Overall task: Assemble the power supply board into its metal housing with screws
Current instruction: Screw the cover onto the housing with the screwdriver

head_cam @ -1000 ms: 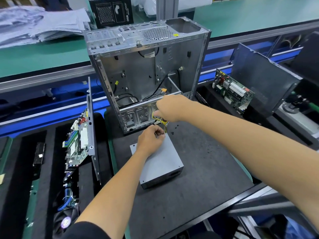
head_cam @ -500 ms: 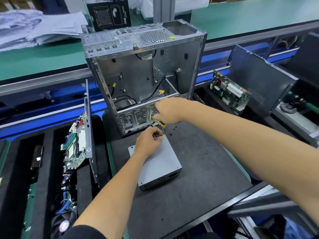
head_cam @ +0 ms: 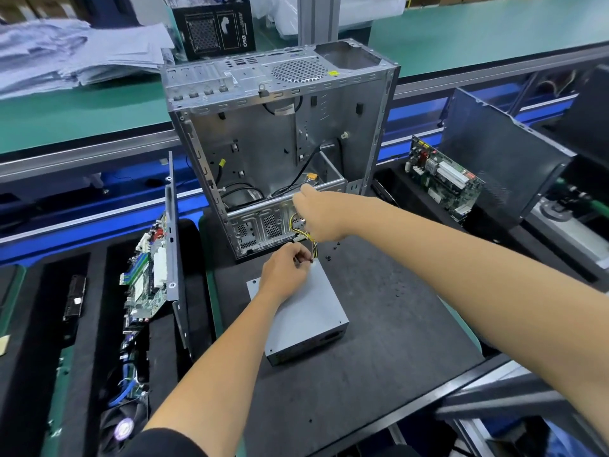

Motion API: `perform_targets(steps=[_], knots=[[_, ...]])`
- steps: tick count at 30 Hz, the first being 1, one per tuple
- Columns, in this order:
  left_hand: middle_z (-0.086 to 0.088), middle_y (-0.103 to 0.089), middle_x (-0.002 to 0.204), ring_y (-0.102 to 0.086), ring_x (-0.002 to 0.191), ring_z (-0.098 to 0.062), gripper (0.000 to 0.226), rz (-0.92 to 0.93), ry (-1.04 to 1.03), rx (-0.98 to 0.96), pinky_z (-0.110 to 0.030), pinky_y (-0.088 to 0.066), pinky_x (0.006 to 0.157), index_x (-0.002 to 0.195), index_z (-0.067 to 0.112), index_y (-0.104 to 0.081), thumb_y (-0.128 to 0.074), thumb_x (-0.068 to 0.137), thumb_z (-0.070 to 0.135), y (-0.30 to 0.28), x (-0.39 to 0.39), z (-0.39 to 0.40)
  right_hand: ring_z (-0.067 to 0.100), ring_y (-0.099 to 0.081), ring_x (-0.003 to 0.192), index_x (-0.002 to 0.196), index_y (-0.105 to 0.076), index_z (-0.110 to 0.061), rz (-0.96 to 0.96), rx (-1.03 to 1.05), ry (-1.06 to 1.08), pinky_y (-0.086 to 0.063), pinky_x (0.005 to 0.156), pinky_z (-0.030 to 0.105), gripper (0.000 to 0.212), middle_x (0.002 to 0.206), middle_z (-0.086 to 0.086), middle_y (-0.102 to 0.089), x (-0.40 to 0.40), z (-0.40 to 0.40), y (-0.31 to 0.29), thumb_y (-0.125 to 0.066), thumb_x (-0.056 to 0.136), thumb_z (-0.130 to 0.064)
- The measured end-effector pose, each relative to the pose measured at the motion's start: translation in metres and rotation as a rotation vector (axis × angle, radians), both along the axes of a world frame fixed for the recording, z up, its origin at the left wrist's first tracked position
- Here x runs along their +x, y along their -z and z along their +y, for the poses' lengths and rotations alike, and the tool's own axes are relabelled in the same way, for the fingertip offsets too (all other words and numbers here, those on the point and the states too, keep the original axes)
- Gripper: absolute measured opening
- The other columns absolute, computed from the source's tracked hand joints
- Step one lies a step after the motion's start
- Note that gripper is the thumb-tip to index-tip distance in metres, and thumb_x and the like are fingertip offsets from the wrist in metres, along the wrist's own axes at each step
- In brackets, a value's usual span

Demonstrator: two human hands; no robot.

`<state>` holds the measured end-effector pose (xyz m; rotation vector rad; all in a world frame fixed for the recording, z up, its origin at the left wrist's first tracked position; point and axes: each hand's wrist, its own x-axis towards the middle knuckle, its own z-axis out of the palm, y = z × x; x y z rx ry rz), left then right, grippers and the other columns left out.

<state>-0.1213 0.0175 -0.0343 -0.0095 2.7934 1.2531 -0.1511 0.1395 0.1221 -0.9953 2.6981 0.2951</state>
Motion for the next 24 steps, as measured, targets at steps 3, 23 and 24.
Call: perform_targets(steps=[3, 23, 24], knots=[[0.020, -0.062, 0.079, -0.053, 0.073, 0.004, 0.023, 0.000, -0.009, -0.004, -0.015, -0.032, 0.063, 0.075, 0.039, -0.058, -0.050, 0.081, 0.018, 0.000, 0.000, 0.001, 0.021, -0.044, 0.068, 0.093, -0.056, -0.002, -0.040, -0.131, 0.082, -0.038, 0.056, 0.031, 0.014, 0.092, 0.006, -0.045, -0.004, 0.002, 0.000, -0.050, 0.081, 0.004], [0.018, -0.061, 0.081, -0.053, 0.077, 0.004, 0.012, 0.032, 0.011, 0.015, -0.026, -0.037, 0.073, 0.074, 0.039, -0.057, -0.066, 0.079, 0.033, 0.001, 0.000, -0.001, 0.017, -0.043, 0.053, 0.065, -0.038, -0.011, 0.052, -0.234, 0.288, -0.028, 0.045, 0.026, 0.042, 0.062, 0.003, -0.042, -0.006, 0.004, 0.012, -0.044, 0.098, -0.036], [0.018, -0.060, 0.081, -0.053, 0.076, 0.004, 0.012, 0.033, 0.013, 0.012, -0.027, -0.037, 0.072, 0.074, 0.039, -0.056, -0.066, 0.080, 0.034, 0.000, -0.001, -0.001, 0.018, -0.044, 0.053, 0.064, -0.038, -0.012, 0.034, -0.249, 0.294, -0.030, 0.046, 0.026, 0.042, 0.062, 0.003, -0.045, -0.007, 0.006, 0.012, -0.044, 0.098, -0.037]])
